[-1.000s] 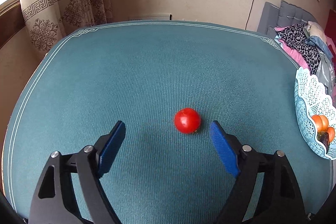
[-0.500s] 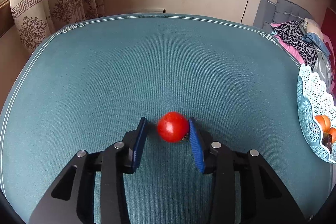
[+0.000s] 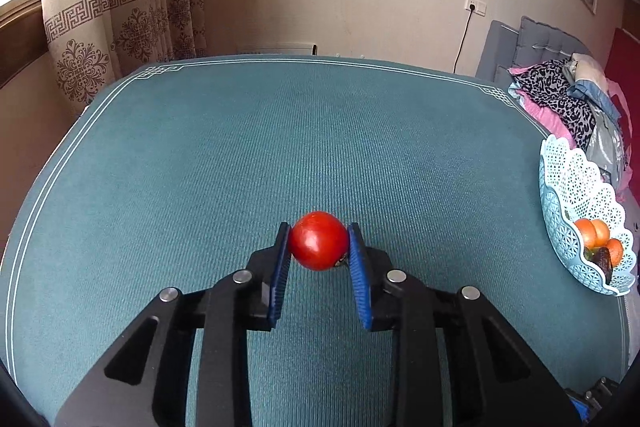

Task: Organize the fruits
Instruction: 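Carry the orange and red tomato to the basket while the right gripper releases the orange inside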

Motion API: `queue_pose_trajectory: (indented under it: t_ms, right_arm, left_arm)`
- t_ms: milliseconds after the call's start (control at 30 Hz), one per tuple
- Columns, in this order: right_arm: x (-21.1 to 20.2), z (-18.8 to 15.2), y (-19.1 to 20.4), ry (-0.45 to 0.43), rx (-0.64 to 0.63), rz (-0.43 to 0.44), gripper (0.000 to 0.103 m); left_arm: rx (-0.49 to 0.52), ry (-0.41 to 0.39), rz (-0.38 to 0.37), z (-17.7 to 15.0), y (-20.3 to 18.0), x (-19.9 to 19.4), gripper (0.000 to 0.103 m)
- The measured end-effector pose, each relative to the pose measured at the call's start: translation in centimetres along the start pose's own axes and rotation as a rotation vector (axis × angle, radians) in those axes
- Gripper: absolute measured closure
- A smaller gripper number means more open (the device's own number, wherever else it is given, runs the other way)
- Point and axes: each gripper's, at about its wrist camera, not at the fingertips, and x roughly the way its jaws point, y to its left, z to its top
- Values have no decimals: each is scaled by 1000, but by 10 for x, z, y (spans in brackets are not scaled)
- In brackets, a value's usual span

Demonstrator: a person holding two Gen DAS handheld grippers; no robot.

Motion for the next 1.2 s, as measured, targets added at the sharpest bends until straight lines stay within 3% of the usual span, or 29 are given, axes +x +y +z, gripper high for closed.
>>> queue_pose_trajectory:
  t_ms: [400,1200]
  right_arm:
    - [-18,3,-1,-32,14,-32,63]
    - [-40,-2,-27,-77,69,-73,63]
  left_arm:
    - [45,-104,43,-21,-17,-55,74]
    - [100,-94,4,-46,-46,-82,74]
